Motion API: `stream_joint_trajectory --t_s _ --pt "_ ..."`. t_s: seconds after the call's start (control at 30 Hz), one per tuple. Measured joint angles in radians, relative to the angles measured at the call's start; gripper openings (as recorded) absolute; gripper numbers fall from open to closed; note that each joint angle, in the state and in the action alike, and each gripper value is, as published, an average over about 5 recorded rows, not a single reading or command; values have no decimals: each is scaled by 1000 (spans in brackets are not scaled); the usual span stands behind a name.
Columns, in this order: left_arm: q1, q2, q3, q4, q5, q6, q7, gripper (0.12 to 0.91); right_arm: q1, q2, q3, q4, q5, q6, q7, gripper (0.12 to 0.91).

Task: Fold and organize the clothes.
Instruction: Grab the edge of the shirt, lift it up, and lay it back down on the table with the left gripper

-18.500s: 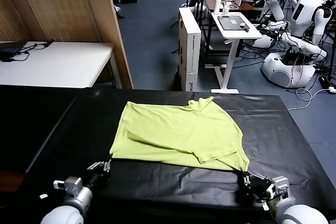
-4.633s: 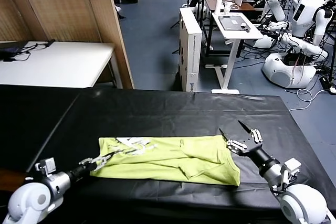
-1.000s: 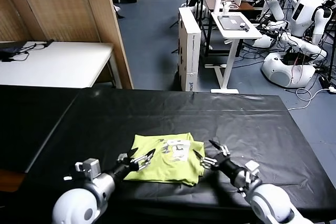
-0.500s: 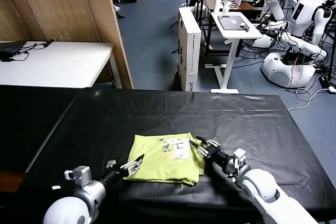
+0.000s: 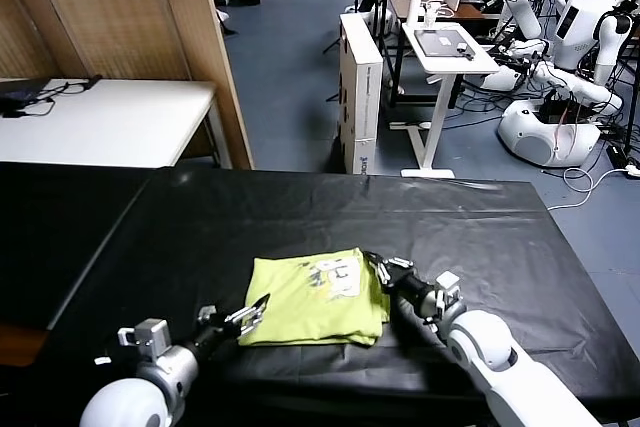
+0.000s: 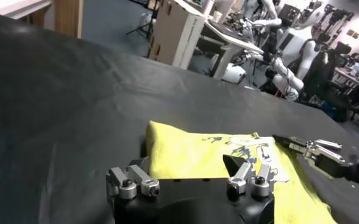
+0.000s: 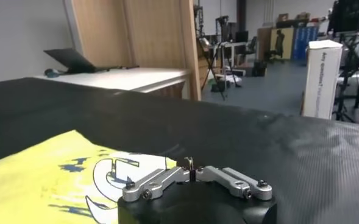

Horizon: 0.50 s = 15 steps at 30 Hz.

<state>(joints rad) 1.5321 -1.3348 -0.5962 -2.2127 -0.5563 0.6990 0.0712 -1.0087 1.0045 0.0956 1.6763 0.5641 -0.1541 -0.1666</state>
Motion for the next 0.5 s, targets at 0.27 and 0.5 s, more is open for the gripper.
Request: stream_joint_trajectory --t_s 0.27,0.5 --pt "-1 -10 -11 20 -4 -26 3 907 -37 -14 37 26 28 39 -11 417" --pt "10 -48 -16 45 47 -113 19 907 -152 -25 177 156 56 71 6 835"
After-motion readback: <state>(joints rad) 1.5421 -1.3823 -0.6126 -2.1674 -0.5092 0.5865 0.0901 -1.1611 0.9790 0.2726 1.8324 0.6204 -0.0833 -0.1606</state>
